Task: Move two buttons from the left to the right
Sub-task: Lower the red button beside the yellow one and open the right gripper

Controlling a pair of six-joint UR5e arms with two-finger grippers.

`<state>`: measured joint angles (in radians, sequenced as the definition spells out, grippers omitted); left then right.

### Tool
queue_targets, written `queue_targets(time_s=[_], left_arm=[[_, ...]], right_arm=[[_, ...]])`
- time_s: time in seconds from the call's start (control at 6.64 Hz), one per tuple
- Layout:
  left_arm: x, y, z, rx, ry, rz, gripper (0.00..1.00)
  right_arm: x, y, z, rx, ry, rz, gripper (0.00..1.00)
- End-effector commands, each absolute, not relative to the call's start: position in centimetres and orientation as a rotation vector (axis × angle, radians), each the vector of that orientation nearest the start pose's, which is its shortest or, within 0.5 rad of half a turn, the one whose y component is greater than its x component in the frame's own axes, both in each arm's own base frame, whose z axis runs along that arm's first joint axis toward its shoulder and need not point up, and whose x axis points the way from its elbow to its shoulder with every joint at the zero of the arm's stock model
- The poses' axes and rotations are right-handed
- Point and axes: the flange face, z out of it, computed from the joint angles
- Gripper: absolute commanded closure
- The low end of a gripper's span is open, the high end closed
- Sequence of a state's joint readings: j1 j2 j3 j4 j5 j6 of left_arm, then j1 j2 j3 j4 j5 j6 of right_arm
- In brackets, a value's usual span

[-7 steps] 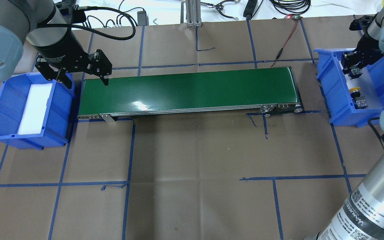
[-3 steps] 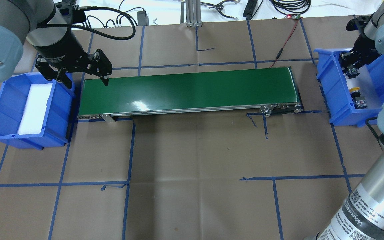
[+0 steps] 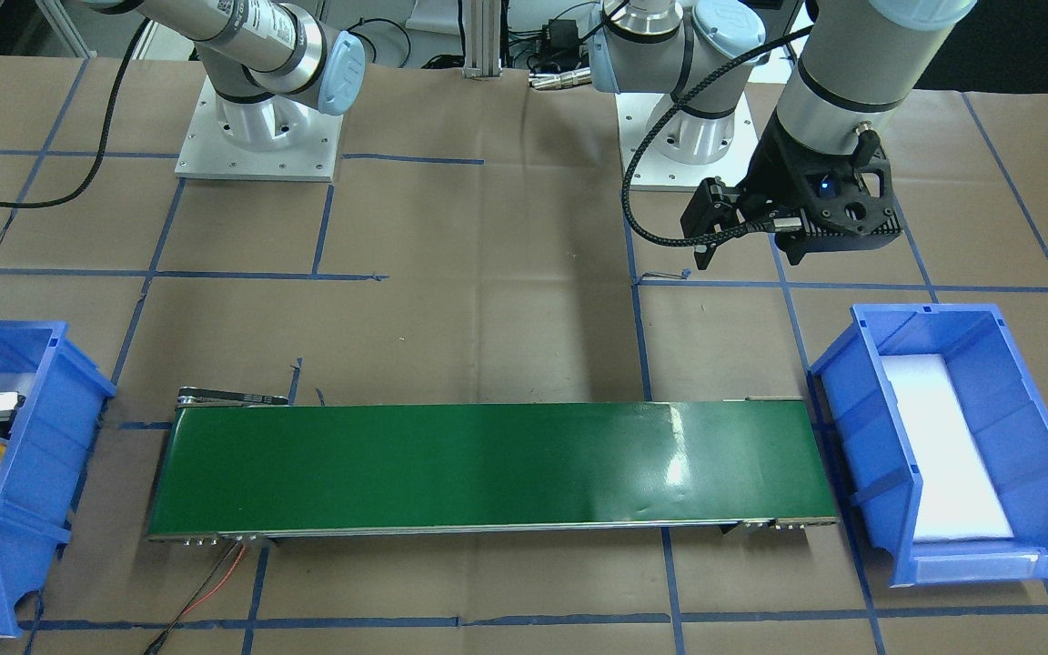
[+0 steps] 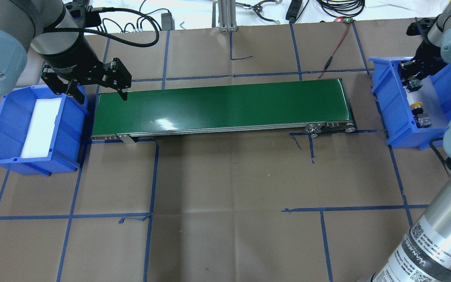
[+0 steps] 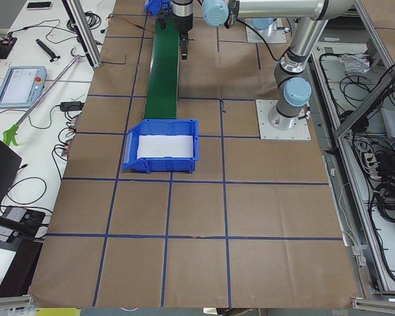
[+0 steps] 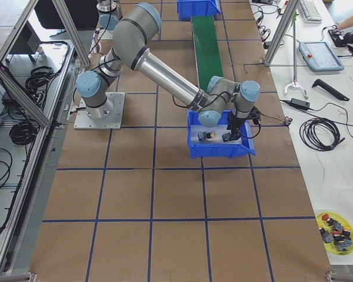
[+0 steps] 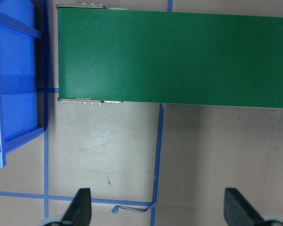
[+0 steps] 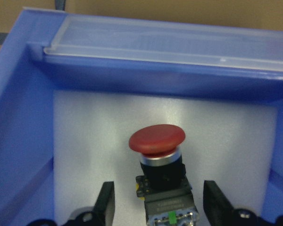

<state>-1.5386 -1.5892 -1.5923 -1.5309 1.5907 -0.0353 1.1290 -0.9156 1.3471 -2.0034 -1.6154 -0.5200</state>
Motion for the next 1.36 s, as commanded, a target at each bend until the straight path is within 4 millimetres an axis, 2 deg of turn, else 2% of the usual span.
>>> queue_targets(time_s=[0.0,0.15,0.3,0.45,0.75,0.9,1.05,1.2], left_arm=[[-11.5,-50.3,47.2,-0.105,3.120,0.000,0.00],[-11.5,-50.3,47.2,-0.105,3.120,0.000,0.00],[-11.5,-50.3,47.2,-0.105,3.120,0.000,0.00],[-11.5,-50.3,47.2,-0.105,3.120,0.000,0.00],[-11.5,-50.4,47.3,-0.103,3.121,-0.002,0.00],[-11.5,-50.4,47.3,-0.103,3.123,-0.002,0.00],[-11.5,-50.3,47.2,-0.103,3.123,0.000,0.00],[-11.6,-50.3,47.2,-0.103,3.125,0.000,0.00]], right_arm=[[-18.8,-70.0,24.8,-0.122,3.178,0.010,0.27],[-18.5,-69.7,26.5,-0.121,3.186,-0.011,0.19],[-18.0,-69.3,29.1,-0.126,3.184,-0.075,0.00],[-17.7,-68.6,31.6,-0.124,3.181,-0.112,0.00],[-15.8,-65.8,37.1,-0.126,3.147,-0.072,0.00],[-11.5,-65.5,40.6,-0.169,3.008,-0.198,0.00],[-7.1,-64.6,44.3,-0.107,2.996,-0.270,0.00],[-2.1,-64.1,45.8,0.135,2.979,-0.254,0.00]])
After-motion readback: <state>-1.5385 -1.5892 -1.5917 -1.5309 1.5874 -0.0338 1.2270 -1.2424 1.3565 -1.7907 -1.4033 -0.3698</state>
